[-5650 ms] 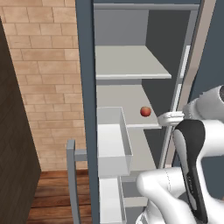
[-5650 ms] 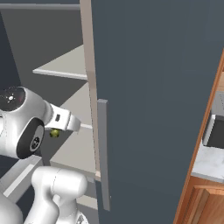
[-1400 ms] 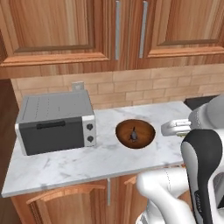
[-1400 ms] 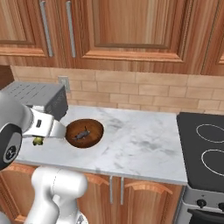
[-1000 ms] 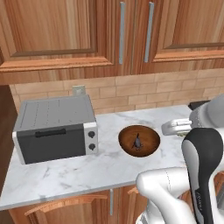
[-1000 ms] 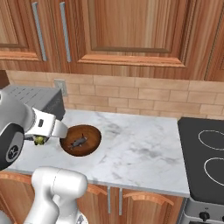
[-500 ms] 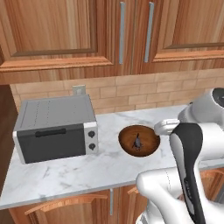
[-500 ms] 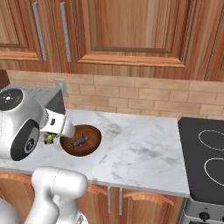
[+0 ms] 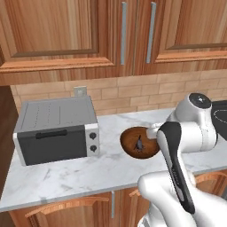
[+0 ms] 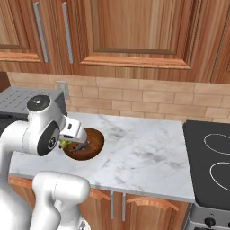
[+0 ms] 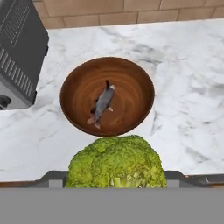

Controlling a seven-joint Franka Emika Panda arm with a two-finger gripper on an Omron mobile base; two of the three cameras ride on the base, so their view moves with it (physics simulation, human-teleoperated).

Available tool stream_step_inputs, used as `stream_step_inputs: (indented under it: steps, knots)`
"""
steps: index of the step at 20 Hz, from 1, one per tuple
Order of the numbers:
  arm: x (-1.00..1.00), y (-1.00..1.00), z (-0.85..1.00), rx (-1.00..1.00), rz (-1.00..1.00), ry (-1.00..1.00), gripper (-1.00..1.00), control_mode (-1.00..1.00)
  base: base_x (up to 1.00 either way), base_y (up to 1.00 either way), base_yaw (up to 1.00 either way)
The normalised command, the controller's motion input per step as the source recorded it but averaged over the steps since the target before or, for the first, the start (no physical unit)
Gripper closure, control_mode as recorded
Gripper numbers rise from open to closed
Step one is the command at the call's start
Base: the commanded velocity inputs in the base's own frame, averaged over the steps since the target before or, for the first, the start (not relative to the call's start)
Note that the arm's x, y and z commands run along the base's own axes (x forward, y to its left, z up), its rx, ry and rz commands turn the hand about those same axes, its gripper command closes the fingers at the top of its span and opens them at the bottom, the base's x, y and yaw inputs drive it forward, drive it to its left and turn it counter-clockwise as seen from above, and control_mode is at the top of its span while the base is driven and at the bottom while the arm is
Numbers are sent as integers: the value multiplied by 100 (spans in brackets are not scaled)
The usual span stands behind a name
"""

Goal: Take the broccoli, fish, and peach from the freezer and place them in the bowl on the counter.

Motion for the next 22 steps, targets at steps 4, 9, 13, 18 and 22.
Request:
stream_step_inputs:
  steps: [4, 9, 13, 18, 22]
  knots:
    - [52, 0, -53, 0, 0, -1, 100, -100, 0, 0, 0]
    - [55, 0, -56, 0, 0, 0, 100, -100, 0, 0, 0]
    - [47, -12, -44, 2, 0, 0, 100, -100, 0, 0, 0]
    - [49, -17, -22, 3, 0, 0, 100, -100, 0, 0, 0]
    - [44, 0, -17, 0, 0, 0, 100, -100, 0, 0, 0]
